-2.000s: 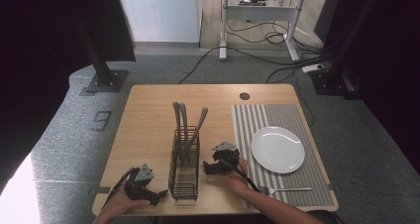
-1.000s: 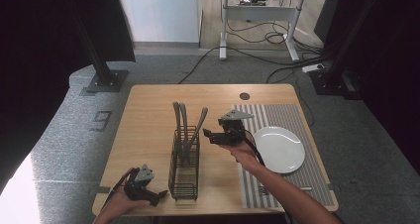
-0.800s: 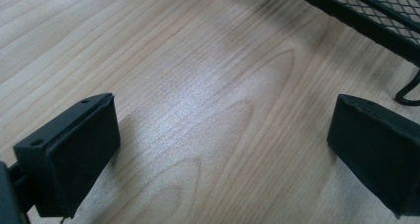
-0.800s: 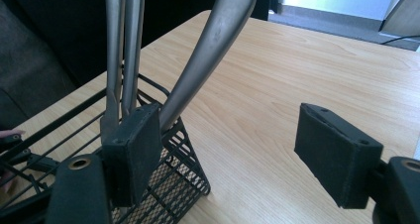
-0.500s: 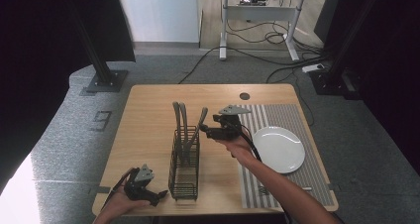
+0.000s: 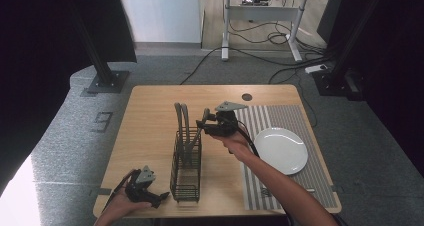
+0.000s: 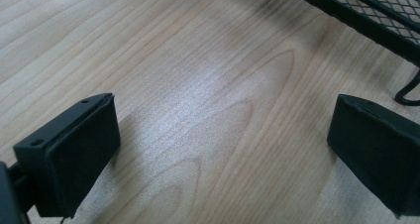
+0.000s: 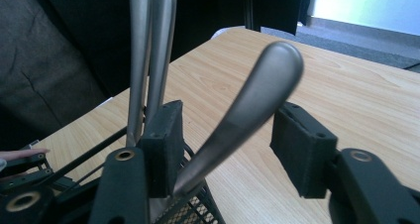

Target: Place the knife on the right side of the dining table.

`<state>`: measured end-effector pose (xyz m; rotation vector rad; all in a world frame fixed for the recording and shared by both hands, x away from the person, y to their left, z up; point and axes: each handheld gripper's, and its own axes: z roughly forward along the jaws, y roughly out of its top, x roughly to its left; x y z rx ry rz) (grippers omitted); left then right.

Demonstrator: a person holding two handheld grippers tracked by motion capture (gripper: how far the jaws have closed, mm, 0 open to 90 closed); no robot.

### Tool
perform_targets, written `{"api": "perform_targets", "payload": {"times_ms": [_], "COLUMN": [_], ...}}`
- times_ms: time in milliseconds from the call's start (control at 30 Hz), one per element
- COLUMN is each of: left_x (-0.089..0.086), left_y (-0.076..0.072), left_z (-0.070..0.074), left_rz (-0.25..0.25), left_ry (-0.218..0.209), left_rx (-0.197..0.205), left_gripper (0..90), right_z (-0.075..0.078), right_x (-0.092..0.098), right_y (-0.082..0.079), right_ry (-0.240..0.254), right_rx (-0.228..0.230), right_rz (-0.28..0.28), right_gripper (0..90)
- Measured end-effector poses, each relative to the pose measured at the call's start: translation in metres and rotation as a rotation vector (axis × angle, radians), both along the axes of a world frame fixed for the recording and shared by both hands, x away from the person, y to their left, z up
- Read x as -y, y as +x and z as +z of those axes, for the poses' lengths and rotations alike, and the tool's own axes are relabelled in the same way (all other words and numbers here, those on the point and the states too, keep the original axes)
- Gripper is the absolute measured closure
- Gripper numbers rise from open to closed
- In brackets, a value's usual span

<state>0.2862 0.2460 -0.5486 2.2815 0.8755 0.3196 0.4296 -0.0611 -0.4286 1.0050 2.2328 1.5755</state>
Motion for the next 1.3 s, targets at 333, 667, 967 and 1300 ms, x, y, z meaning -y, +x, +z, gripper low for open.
{"api": "perform_targets", "payload": {"times_ms": [333, 667, 967, 1300], "left_x": [0.0, 0.0, 0.0, 0.0], "left_y": [0.0, 0.0, 0.0, 0.0], "left_z": [0.0, 0.0, 0.0, 0.0], "left_rz": [0.001, 0.001, 0.0, 0.001], "left_ry": [0.0, 0.0, 0.0, 0.001], "left_rx": [0.0, 0.0, 0.0, -0.001], "left_gripper": [0.0, 0.0, 0.0, 0.0], "right_z": [-0.005, -0.003, 0.007, 0.021], "right_x": [-0.002, 0.003, 0.01, 0.02], "right_y": [0.013, 0.013, 0.0, -0.009], "right_ry": [0.055, 0.093, 0.145, 0.216], "right_rx": [-0.035, -0.066, -0.044, -0.036], "right_rz": [0.029, 0.049, 0.074, 0.097], "right_gripper": [63.9, 68.7, 76.1, 79.3]}}
